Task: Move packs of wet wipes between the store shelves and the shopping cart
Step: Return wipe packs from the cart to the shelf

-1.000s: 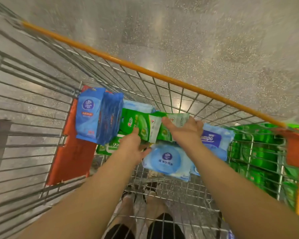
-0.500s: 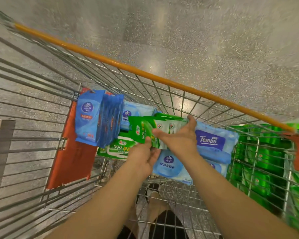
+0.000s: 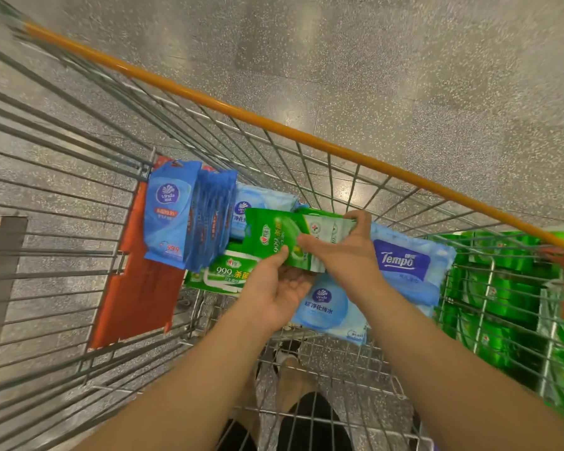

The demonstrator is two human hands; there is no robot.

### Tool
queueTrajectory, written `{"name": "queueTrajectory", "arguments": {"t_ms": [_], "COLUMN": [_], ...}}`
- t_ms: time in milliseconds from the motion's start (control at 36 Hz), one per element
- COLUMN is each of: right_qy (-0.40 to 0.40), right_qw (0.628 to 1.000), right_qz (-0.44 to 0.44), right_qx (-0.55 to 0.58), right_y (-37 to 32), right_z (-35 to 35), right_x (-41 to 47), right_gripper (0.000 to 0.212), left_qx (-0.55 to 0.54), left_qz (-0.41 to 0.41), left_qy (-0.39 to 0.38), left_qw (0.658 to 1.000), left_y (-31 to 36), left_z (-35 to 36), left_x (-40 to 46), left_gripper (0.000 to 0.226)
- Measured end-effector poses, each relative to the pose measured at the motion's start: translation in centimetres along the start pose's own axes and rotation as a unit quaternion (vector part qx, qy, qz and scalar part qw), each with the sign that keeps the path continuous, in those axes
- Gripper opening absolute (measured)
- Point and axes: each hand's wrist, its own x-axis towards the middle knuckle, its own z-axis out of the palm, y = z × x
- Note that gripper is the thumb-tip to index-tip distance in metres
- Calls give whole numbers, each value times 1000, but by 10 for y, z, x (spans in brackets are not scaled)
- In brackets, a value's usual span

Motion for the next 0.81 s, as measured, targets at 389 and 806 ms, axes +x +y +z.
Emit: {"name": "queueTrajectory", "arguments": {"t_ms": [389, 806], "right_qy": [19, 6], "right_qw": [962, 932], "right_qz": [45, 11], "right_qx": [268, 362], "right_y": [7, -63], "right_z": [-20, -49], "right_x": [-56, -154], "right_gripper": [73, 116], "left_qx": [113, 113], "left_qz": [98, 205], "left_qy": [-35, -147], "left_qw": [988, 961], "left_y": [-32, -11], "left_z": [12, 47], "left_x": [-25, -142], "left_gripper": [133, 113]}}
